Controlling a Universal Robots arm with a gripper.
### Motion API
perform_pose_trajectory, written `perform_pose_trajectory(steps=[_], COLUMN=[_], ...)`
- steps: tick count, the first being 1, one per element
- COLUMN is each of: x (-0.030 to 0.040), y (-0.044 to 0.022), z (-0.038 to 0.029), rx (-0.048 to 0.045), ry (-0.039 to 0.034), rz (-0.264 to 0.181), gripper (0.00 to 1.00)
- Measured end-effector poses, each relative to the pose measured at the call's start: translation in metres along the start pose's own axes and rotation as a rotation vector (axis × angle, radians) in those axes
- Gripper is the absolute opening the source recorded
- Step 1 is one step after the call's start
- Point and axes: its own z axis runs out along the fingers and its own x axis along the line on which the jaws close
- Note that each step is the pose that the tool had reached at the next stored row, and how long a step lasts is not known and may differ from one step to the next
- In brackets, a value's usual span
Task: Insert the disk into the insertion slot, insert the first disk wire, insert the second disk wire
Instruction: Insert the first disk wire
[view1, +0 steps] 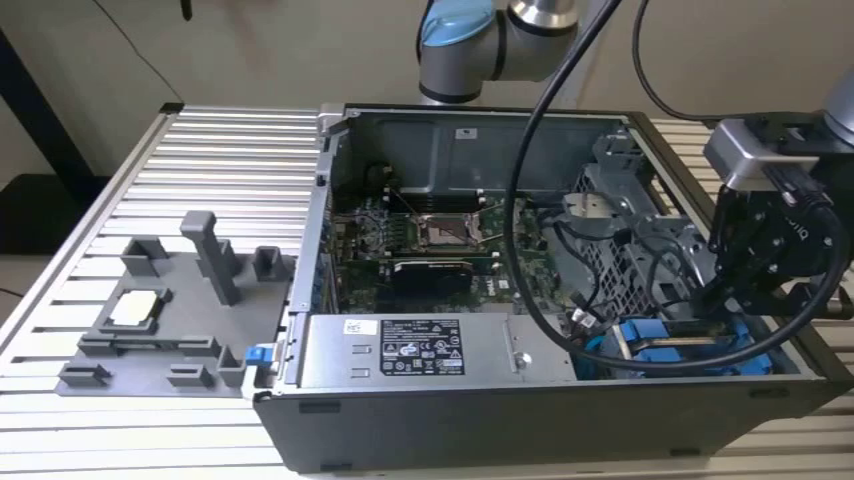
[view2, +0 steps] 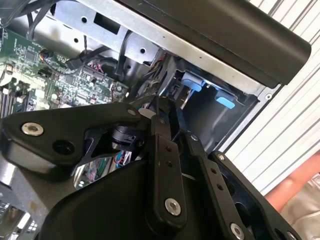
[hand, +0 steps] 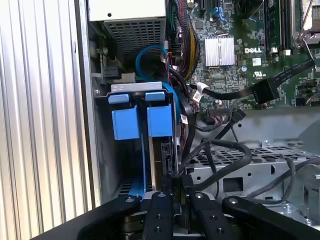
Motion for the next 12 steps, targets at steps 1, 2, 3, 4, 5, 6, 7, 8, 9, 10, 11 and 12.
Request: perform_pose_trajectory(steps=[1, 2, 3, 4, 5, 6, 7, 8, 9, 10, 11, 12], x=[0.0, 0.0001, 0.0001, 0.0001, 0.0001, 0.0001, 0.0001, 0.0, 0.0, 0.0001, 0.0001, 0.0], y=[0.0, -0.0001, -0.0001, -0.0002, -0.0004, -0.0006, -0.0008, -0.0009, -0.0009, -0.001, -0.0013, -0.0015], z=[0.0008, 0.0015, 0.002, 0.0023, 0.0025, 0.0026, 0.0027, 0.0028, 0.0029, 0.0031, 0.0032, 0.0033], rx=[0.0001, 0.0002, 0.0004, 0.0006, 0.0006, 0.0006, 0.0006, 0.0005, 0.0006, 0.0007, 0.0007, 0.0007], ry=[0.0021, 0.0039, 0.0062, 0.0087, 0.0097, 0.0099, 0.0103, 0.0107, 0.011, 0.0112, 0.0114, 0.0116], rz=[0.0, -0.001, -0.001, -0.002, -0.005, -0.008, -0.012, -0.016, -0.02, -0.024, -0.027, -0.03], gripper=[0.19, 0.19, 0.19, 0.19, 0.19, 0.19, 0.19, 0.19, 0.19, 0.19, 0.19, 0.19])
